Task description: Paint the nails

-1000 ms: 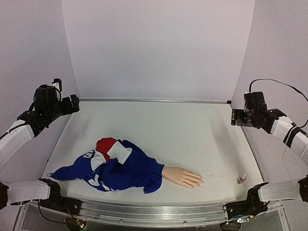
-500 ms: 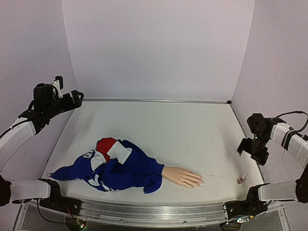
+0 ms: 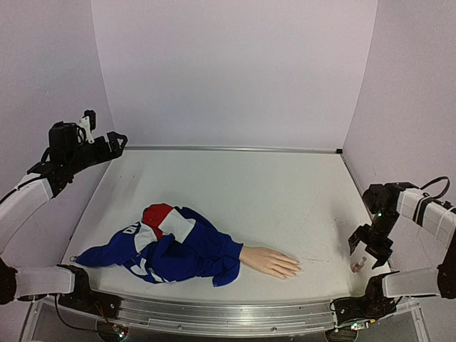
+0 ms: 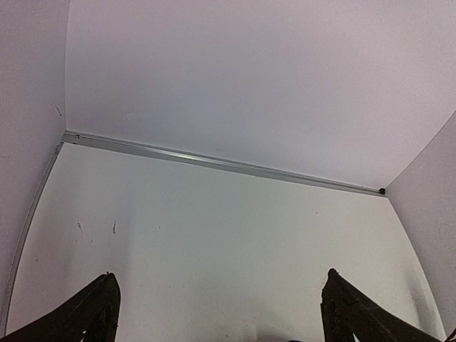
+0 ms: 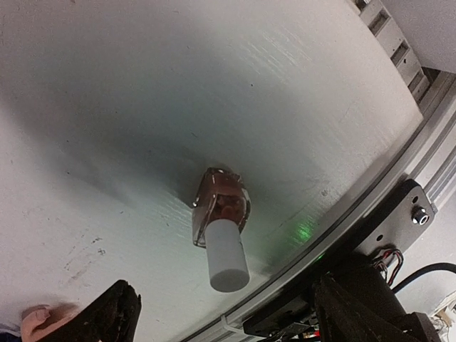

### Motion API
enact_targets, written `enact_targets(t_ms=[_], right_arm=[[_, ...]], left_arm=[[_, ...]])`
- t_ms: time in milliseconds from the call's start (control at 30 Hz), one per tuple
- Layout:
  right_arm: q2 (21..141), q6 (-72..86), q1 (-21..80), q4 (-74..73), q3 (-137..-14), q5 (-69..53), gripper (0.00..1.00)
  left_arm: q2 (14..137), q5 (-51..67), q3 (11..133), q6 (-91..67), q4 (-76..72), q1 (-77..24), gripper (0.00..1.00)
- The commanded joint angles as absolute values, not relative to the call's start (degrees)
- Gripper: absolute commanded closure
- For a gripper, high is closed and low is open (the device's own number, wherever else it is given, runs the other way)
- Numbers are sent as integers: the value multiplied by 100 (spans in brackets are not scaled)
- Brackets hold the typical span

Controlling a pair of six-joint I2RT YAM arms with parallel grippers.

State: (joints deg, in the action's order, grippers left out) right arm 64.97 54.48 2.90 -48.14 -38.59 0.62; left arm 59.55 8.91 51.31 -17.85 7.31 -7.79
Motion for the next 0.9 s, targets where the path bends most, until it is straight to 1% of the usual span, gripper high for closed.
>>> enact_targets(t_ms=[0, 100, 200, 333, 533, 600, 767, 867], right_arm=[[6500, 5946, 256, -5171, -3798, 308, 17], [6472, 5963, 260, -4964, -3847, 494, 30], [6602, 6047, 259, -4820, -3776, 484, 38], [6619, 6122, 256, -4525, -3705, 464, 42], [6698, 6160, 256, -4357, -3607, 491, 54], [6689, 6199, 255, -4342, -3579, 457, 57], [6557, 6270, 257, -4359, -3479, 386, 60], [6513, 6268, 257, -4343, -3411, 298, 66]], left_arm=[[6012, 986, 5455, -1726, 362, -739, 1], [6120, 1036, 5496, -1751, 360, -738, 1], [6160, 1075, 5493, -1784, 360, -738, 1], [6124, 1112, 5469, -1780, 377, -738, 1], [6148, 1187, 5497, -1773, 404, -730, 1], [6160, 1228, 5510, -1784, 413, -738, 1], [6180, 1272, 5556, -1783, 435, -736, 1], [6211, 1330, 5584, -1797, 447, -735, 1]])
